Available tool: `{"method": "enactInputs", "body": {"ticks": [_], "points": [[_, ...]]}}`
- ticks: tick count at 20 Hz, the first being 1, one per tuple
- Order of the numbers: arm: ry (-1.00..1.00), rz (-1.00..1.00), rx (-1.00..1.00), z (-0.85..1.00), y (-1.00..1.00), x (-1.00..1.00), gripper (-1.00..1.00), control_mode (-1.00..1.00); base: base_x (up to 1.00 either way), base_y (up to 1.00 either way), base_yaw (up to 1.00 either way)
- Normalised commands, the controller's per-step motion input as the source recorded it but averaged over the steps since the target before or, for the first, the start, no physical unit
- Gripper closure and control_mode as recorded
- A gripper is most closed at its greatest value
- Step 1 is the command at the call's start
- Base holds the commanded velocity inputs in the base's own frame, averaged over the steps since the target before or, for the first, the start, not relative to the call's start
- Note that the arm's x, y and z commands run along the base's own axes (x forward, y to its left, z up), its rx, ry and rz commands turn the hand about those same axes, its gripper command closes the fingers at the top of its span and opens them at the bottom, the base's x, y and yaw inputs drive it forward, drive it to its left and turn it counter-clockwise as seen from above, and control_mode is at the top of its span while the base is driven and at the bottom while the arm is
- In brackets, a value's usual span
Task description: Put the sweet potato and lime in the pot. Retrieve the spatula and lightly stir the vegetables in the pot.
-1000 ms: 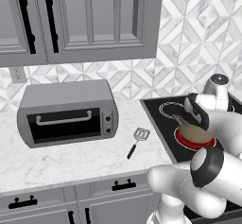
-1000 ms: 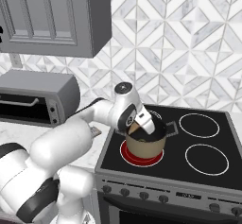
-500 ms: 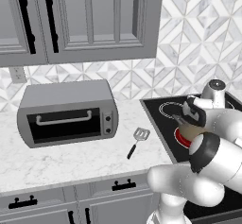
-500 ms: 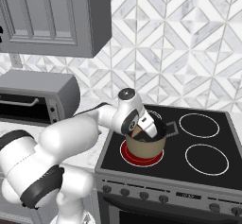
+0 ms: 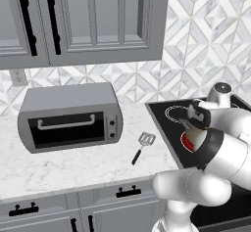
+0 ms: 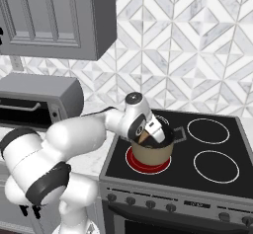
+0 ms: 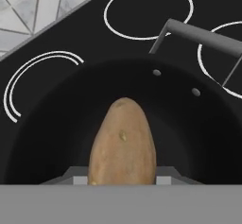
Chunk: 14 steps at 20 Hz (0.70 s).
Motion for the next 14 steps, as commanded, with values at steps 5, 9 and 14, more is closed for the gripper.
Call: {"method": "enactInputs", "body": {"ticks": [5, 9, 14], "points": [[0.00, 0.00, 0.00, -0.23, 0.00, 0.19, 1.00, -1.00, 0.00, 0.00, 0.00], [0.00, 0.00, 0.00, -0.35, 0.00, 0.00, 1.00, -1.00, 0.00, 0.00, 0.00], [0.00, 0.00, 0.00, -0.11, 0.00, 0.00, -1.00, -1.00, 0.00, 0.00, 0.00]]}}
